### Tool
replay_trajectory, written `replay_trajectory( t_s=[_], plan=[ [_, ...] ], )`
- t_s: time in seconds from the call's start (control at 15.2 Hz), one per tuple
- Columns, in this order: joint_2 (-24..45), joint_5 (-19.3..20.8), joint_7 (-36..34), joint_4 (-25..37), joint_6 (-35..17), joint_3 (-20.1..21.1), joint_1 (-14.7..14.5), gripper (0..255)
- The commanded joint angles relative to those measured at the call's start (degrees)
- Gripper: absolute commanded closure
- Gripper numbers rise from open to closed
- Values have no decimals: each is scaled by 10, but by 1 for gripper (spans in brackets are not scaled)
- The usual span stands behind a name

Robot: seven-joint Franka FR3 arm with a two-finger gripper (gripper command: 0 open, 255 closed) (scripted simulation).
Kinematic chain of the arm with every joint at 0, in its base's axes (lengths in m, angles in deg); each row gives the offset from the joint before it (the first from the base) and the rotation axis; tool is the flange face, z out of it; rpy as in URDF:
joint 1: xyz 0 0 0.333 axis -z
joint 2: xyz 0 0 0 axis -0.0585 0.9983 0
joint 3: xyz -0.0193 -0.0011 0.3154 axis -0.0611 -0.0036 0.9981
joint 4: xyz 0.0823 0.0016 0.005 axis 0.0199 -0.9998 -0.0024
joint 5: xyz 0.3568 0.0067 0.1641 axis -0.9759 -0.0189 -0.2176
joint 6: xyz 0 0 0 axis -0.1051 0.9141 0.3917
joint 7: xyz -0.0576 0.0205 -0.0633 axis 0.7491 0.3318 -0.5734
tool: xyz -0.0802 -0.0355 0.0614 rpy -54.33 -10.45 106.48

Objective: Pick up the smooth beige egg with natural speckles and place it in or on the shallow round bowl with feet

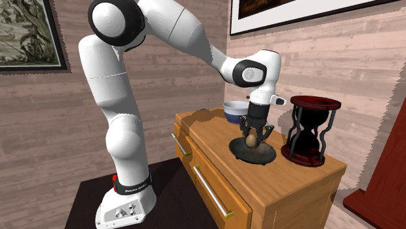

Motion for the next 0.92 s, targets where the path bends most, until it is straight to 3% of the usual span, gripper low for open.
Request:
replay_trajectory(
  t_s=[0.0, 0.2, 0.26, 0.59, 0.86],
  plan=[
    [0, 0, 0, 0, -1, 0, 0, 255],
    [0, 0, 0, 0, -1, 0, 0, 255],
    [0, 0, 0, 0, -1, 0, 0, 0],
    [0, 0, 0, 0, -1, 0, 0, 0],
    [-17, 3, -2, 57, 73, 2, 0, 0]
  ],
)
